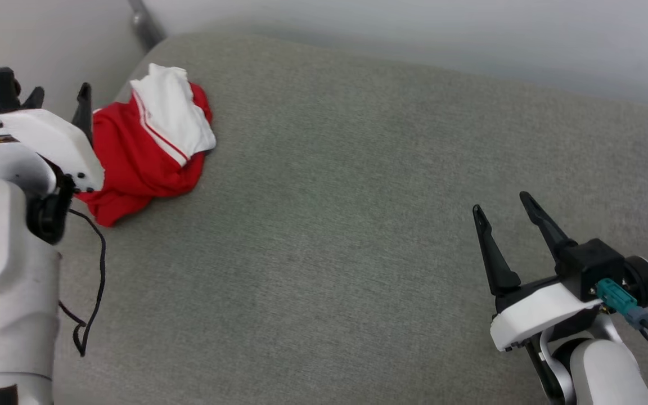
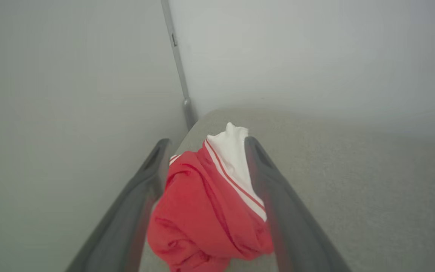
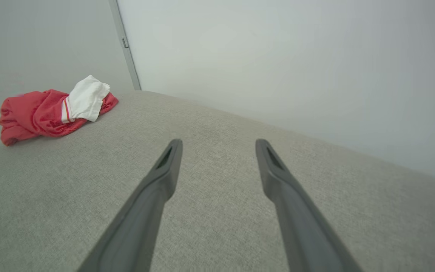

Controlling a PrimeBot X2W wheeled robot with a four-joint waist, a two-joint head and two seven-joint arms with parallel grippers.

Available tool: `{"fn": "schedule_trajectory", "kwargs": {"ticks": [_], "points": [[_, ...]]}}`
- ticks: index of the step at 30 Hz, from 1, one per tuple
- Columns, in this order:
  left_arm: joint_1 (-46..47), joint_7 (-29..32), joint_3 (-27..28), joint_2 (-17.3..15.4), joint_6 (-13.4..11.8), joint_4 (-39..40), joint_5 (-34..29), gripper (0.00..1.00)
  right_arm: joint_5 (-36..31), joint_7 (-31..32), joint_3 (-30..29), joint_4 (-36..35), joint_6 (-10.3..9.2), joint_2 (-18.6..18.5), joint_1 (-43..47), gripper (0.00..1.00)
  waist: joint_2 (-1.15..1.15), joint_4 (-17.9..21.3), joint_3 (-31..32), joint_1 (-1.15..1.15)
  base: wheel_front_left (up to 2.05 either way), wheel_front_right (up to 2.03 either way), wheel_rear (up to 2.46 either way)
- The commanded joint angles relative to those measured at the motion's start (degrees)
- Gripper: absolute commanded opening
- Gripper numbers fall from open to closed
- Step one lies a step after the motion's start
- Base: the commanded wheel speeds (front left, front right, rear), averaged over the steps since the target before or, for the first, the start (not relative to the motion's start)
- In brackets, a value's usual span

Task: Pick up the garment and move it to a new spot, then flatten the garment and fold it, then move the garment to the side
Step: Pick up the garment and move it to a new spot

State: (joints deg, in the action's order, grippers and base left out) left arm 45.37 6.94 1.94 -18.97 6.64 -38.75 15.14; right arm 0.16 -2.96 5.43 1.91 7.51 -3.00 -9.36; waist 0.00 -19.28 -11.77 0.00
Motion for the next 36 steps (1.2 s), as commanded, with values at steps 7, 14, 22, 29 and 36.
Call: {"fn": "schedule_trajectory", "kwargs": {"ticks": [7,14,22,29,36], "points": [[4.78,17.92,1.07,-6.46,0.81,-10.60,8.81,1.00,0.09,-0.80,1.02,0.68,-0.04,-0.54,-4.57,1.00,0.00,9.16,-10.14,0.00,0.00,0.00,0.00],[3.31,24.55,2.12,-9.28,0.83,-13.28,14.37,1.00,0.09,-0.99,1.32,0.86,-0.04,-1.40,-6.85,1.00,0.00,11.60,-15.18,0.00,0.00,0.00,0.00],[2.65,28.67,1.21,-8.39,0.80,-14.83,16.07,1.00,0.02,-0.65,1.77,0.34,-0.04,-2.65,-8.74,1.00,0.00,11.88,-19.34,0.00,0.00,0.00,0.00],[0.89,33.25,1.12,-5.88,-0.54,-16.46,17.67,0.00,0.04,-0.40,1.93,0.34,-0.04,-3.36,-9.59,1.00,0.00,11.55,-19.03,0.00,0.00,0.00,0.00],[2.41,23.61,0.55,-9.29,-2.96,-11.22,14.20,0.00,0.27,-0.77,1.32,1.15,-0.04,-3.12,-7.96,1.00,0.00,10.33,-15.46,0.00,0.00,0.00,0.00]]}}
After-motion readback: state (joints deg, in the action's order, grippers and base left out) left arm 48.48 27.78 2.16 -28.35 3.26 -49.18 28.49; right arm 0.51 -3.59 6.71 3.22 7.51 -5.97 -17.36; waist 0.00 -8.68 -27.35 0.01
